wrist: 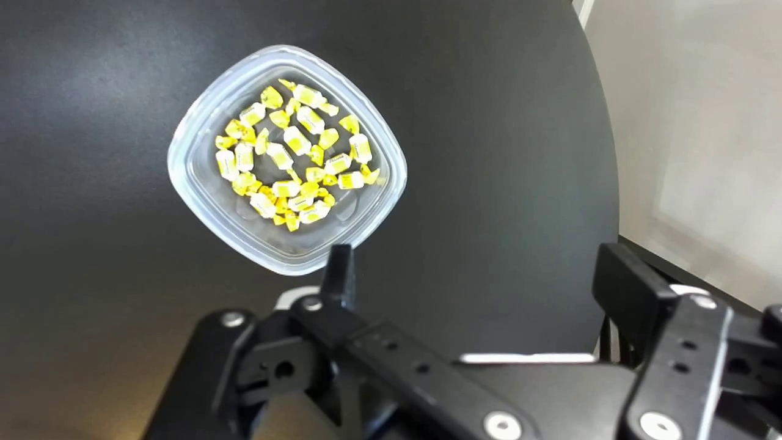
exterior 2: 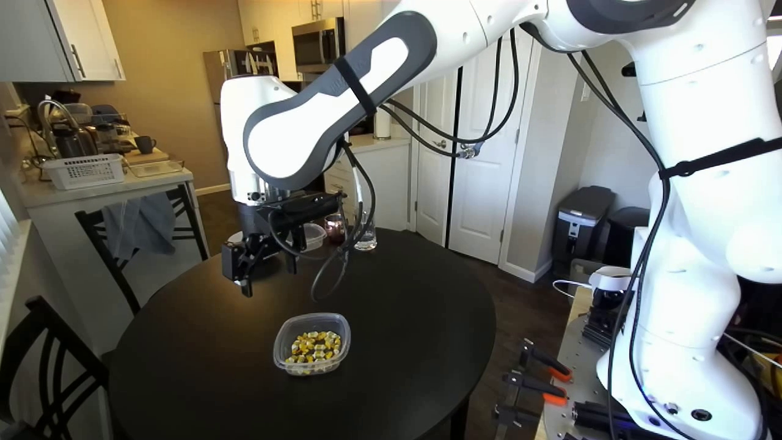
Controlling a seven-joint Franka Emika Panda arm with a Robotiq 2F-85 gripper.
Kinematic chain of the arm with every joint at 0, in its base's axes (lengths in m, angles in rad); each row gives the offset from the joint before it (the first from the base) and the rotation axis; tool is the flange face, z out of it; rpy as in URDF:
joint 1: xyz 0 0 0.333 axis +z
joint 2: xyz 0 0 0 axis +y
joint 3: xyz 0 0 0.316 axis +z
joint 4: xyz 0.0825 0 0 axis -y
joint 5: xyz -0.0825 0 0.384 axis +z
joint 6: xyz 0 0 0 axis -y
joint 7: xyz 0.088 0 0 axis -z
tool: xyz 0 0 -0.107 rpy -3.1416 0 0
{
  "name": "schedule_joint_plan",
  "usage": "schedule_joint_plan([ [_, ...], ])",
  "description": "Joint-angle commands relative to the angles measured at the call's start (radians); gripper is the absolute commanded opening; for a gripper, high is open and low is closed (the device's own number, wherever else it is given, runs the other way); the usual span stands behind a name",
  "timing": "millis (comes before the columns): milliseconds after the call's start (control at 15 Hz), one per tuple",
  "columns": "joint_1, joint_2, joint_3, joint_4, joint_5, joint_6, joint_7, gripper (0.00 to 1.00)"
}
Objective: Pick up the clear lunch box with candy and pour all the candy onto the table
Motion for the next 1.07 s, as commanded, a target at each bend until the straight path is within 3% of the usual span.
schedule_joint_plan([
  [0, 0.024, 0.126, -0.034, 0.123, 0.020, -0.038, 0.011, 1.00],
  [533, 0.030, 0.556, -0.112, 0.518, 0.103, -0.054, 0.090, 1.00],
  [800, 0.035, 0.643, -0.099, 0.638, 0.151, -0.077, 0.084, 1.00],
  [1000, 0.075, 0.699, -0.135, 0.710, 0.134, -0.119, 0.158, 1.00],
])
